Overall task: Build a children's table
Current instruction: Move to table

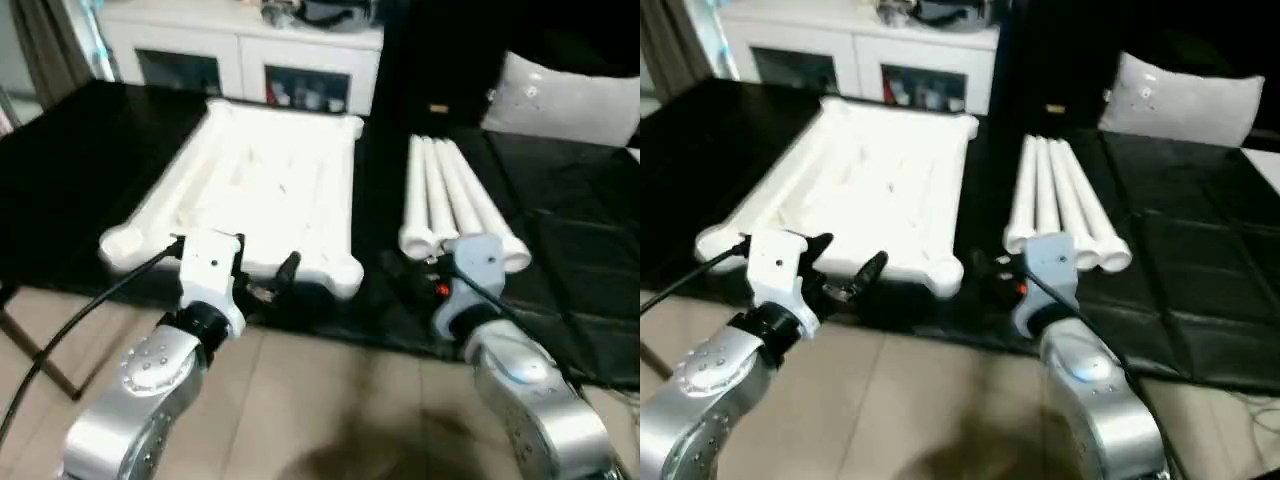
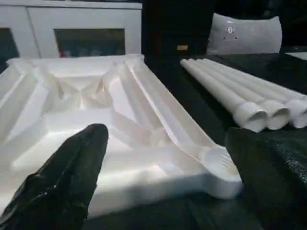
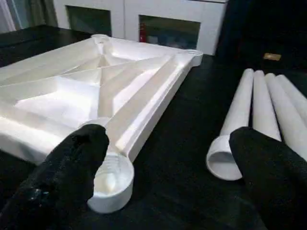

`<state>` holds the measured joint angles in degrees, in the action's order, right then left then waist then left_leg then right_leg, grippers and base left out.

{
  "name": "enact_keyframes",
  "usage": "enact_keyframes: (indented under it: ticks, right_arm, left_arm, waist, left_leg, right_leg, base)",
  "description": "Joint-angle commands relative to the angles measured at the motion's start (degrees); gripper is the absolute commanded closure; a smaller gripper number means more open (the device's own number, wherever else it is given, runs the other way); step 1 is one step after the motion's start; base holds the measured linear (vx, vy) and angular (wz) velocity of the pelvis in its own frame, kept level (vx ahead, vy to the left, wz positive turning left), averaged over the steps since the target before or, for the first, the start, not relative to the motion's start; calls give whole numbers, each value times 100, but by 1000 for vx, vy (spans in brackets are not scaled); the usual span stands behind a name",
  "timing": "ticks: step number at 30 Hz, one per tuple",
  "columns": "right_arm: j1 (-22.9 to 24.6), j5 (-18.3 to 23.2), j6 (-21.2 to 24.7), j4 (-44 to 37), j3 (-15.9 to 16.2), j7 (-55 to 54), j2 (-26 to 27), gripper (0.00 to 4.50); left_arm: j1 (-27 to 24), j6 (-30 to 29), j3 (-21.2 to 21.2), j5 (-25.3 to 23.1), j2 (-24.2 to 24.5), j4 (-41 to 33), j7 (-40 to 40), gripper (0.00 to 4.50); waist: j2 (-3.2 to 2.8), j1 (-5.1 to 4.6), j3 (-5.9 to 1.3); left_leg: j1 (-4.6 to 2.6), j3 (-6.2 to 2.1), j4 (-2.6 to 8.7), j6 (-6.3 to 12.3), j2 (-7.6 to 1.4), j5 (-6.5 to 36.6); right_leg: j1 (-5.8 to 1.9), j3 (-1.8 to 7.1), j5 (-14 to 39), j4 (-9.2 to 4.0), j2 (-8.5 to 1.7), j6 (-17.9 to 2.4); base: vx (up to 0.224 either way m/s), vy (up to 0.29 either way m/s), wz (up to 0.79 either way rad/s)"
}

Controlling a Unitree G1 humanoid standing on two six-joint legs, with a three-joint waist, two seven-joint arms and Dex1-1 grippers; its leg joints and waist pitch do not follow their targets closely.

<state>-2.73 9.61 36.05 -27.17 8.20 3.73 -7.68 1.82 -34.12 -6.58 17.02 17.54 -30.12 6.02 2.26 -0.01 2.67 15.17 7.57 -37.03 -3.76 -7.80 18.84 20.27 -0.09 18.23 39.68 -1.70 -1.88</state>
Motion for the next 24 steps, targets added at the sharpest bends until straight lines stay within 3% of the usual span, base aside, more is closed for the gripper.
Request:
enact_keyframes:
  ticks: [1,2,3,4,5,6,7,8,9,10,11,12,13,14,15,16,17,18,19,20,21,22,23,24]
  right_arm:
    - [37,11,2,-115,-233,-8,-141,0]
    - [37,11,2,-115,-233,-8,-141,0]
    - [44,63,-5,-143,-195,161,-205,0]
    - [43,60,3,-147,-185,181,-217,0]
    - [41,51,-5,-151,-143,241,-260,0]
    - [40,43,-12,-154,-117,286,-283,0]
    - [14,1,21,-139,-41,368,-363,0]
    - [-5,-21,22,-109,8,432,-416,0]
    - [-20,-23,12,-73,38,507,-449,0]
    - [-34,-29,6,-49,53,543,-474,0]
    - [-85,-9,14,2,72,610,-507,0]
    - [-98,11,9,15,69,624,-502,0]
    - [-161,11,-40,55,115,708,-555,0]
    - [-184,0,-53,63,147,752,-580,0]
    - [-195,-5,-48,29,274,892,-655,0]
    - [-182,-5,-46,18,280,883,-649,0]
    - [-166,-9,-49,6,282,862,-641,0]
    - [-157,-18,-54,2,283,840,-629,0]
    - [-124,22,-20,-8,264,859,-614,0]
    - [-97,40,-1,-15,256,883,-614,0]
    - [-70,-7,-9,-11,256,882,-635,0]
    - [-61,11,-57,-8,257,930,-644,0]
    - [-41,109,-195,-16,267,1136,-691,0]
    - [-46,130,-243,-21,278,1218,-721,0]
  left_arm:
    - [127,37,-193,-60,-114,18,69,5]
    - [127,37,-193,-60,-114,18,69,5]
    - [169,73,-211,-113,-137,78,86,5]
    - [172,77,-213,-118,-138,84,92,5]
    - [192,82,-213,-152,-121,102,84,5]
    - [205,87,-212,-181,-110,116,82,5]
    - [255,92,-175,-212,-105,159,67,5]
    - [289,95,-139,-225,-100,189,59,5]
    - [308,121,-96,-247,-87,209,38,5]
    - [317,131,-69,-251,-89,220,25,5]
    - [328,118,10,-246,-79,226,17,5]
    - [321,118,30,-256,-67,222,15,5]
    - [280,116,107,-262,-35,198,12,5]
    - [247,107,148,-254,-21,181,23,5]
    - [71,60,242,-247,77,55,89,5]
    - [31,42,251,-244,97,21,111,5]
    - [-14,21,258,-240,120,-20,137,5]
    - [-39,11,266,-233,133,-40,156,5]
    - [-88,2,286,-183,161,-83,227,5]
    - [-127,-7,302,-142,201,-119,298,5]
    - [-164,-47,309,-122,305,-165,415,5]
    - [-169,-62,304,-114,342,-166,458,5]
    - [-189,-70,287,-81,483,-162,636,5]
    - [-201,-55,280,-50,594,-146,770,5]
  waist:
    - [-304,-206,-224]
    - [-224,-237,-204]
    - [-55,-279,-250]
    - [54,-254,-271]
    - [462,53,-446]
    - [264,109,-418]
    - [259,116,-491]
    - [285,63,-418]
    - [194,47,-319]
    - [171,47,-266]
    - [-139,101,-181]
    - [-435,-69,48]
    - [-455,-253,-128]
    - [-435,-233,-234]
    - [-408,-402,-326]
    - [-408,-402,-326]
    - [-252,-467,-307]
    - [-102,-499,-343]
    - [274,-263,-271]
    - [184,-81,-225]
    - [235,-49,-231]
    - [172,15,-279]
    - [87,66,-319]
    - [-192,131,-399]
  left_leg:
    - [-602,-251,991,-279,-1065,199]
    - [-594,-71,997,-294,-1033,14]
    - [-634,239,928,-287,-825,-58]
    - [-617,420,833,-279,-589,210]
    - [483,389,-152,394,291,834]
    - [769,-82,-696,570,28,289]
    - [1067,-213,-807,305,65,-388]
    - [1087,-229,-791,212,77,-638]
    - [955,-187,-519,162,72,-1286]
    - [954,-137,-351,274,64,-1464]
    - [816,-220,183,644,-192,-1396]
    - [500,-437,682,315,-461,773]
    - [360,-975,1048,363,-882,2544]
    - [88,-1029,1035,557,-932,2817]
    - [-64,-1434,824,2436,-460,1331]
    - [-64,-1434,824,2436,-460,1331]
    - [-101,-1561,719,3436,-346,88]
    - [47,-1499,669,3466,-127,-582]
    - [1067,-768,111,2539,490,-202]
    - [1282,-530,-470,2169,388,19]
    - [1282,-452,-498,1145,170,-312]
    - [1219,-421,-264,897,154,-738]
    - [1037,-367,195,707,36,-1394]
    - [697,-458,425,875,-209,-2318]
  right_leg:
    - [568,-326,-249,110,-323,-74]
    - [596,-386,-526,60,-368,-206]
    - [517,-410,-930,-159,-443,-530]
    - [391,-313,-894,-318,-460,-754]
    - [-868,580,-230,-732,-822,-1302]
    - [-990,944,97,-987,-1530,-2124]
    - [-1044,677,-1042,-735,-1232,-2117]
    - [-866,529,-1502,-738,-1122,-2043]
    - [-560,38,-1319,-913,-924,-1839]
    - [-488,-81,-640,-1032,-797,-1730]
    - [-470,-197,870,-1197,-693,-1424]
    - [-324,-541,1952,-1003,-229,-701]
    - [-333,-466,1271,-44,-1,-297]
    - [-183,-409,936,-11,-38,-111]
    - [55,-422,496,97,28,288]
    - [55,-422,496,97,28,288]
    - [241,-275,403,108,-64,442]
    - [167,16,-3,-244,-260,486]
    - [-620,467,-692,-1102,-881,780]
    - [-883,620,-684,-1330,-1497,866]
    - [-946,652,-1048,-1125,-1199,494]
    - [-929,459,-1516,-977,-937,350]
    - [-876,152,-2384,-748,-527,55]
    - [-709,-96,-3099,-537,-351,38]
  base:
    - [192,15,-51]
    - [177,11,-63]
    - [177,11,-63]
    - [203,-50,-71]
    - [210,-45,-47]
    - [210,-45,-47]
    - [202,-17,-23]
    - [209,-46,-21]
    - [209,-46,-21]
    - [179,-39,-12]
    - [160,21,-3]
    - [160,21,-3]
    - [199,77,-16]
    - [224,42,-8]
    - [224,42,-8]
    - [183,16,24]
    - [151,-15,45]
    - [151,-15,45]
    - [144,-86,74]
    - [141,-68,47]
    - [141,-68,47]
    - [146,-54,-3]
    - [120,-72,-4]
    - [120,-72,-4]
